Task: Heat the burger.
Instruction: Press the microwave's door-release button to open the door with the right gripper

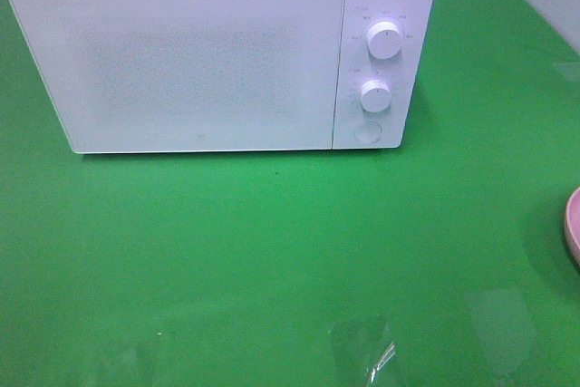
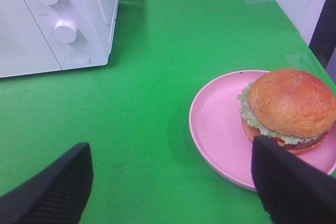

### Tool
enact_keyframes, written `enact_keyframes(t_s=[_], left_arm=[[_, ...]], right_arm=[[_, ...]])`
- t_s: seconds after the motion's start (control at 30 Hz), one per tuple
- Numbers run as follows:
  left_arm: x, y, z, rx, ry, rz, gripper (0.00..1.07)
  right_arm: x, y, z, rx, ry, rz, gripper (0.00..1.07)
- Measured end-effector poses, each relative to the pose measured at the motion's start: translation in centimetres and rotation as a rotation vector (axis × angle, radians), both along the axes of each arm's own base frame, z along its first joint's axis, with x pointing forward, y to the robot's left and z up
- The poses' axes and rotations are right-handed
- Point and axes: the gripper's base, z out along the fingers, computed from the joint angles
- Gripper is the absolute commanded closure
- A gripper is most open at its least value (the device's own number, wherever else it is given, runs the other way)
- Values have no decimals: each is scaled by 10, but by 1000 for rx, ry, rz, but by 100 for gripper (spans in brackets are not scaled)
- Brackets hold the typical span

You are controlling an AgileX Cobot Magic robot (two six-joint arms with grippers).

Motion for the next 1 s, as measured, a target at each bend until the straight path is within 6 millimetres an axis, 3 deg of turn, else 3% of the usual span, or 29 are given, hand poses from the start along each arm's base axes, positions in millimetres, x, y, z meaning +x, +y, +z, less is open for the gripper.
enact_keyframes(t_s=[0.77, 1.0], left_arm=[[0, 0, 0, 0, 0, 0, 16], [0, 0, 0, 0, 0, 0, 16]], right_arm=[[1, 0, 3, 0, 1, 0, 31], [28, 1, 7, -5, 91, 4, 31]])
